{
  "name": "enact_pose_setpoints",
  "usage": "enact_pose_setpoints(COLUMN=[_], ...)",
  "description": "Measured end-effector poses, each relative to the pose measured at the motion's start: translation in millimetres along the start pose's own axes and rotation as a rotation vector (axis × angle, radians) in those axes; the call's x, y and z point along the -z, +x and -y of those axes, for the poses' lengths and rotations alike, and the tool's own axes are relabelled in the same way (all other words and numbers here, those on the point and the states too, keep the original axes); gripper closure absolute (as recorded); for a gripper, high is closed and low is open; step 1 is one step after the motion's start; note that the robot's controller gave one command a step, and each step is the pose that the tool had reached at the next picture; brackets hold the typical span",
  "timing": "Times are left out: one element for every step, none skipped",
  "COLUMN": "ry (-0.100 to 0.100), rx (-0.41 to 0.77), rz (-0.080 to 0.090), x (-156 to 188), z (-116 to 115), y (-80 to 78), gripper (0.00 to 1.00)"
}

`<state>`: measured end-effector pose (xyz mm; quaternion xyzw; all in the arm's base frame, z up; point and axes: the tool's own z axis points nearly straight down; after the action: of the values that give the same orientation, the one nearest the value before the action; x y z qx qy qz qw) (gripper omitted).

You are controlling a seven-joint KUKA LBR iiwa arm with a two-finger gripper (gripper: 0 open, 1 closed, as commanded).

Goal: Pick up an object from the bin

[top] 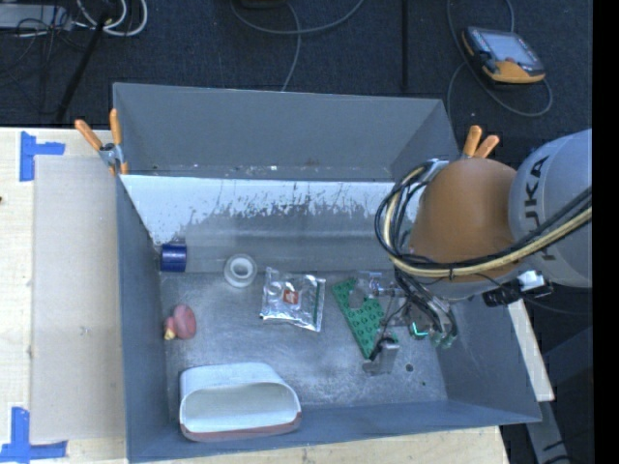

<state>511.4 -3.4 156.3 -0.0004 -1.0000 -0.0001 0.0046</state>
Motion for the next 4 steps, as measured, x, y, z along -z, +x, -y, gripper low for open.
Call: enact_pose_setpoints(ry=[0.0, 0.0, 0.0, -0.001], rx=[-0.114, 0.108, 0.111, 0.11], rz=[0.004, 0.012, 0.01, 0.012], x=[-80.6, -36.7, -87.3, -82.3], z=[24.0, 14.6, 34.9, 34.3], y=[-34.0, -64.0, -99.8, -100.7], gripper=[0.0, 0.0, 0.0, 1.0])
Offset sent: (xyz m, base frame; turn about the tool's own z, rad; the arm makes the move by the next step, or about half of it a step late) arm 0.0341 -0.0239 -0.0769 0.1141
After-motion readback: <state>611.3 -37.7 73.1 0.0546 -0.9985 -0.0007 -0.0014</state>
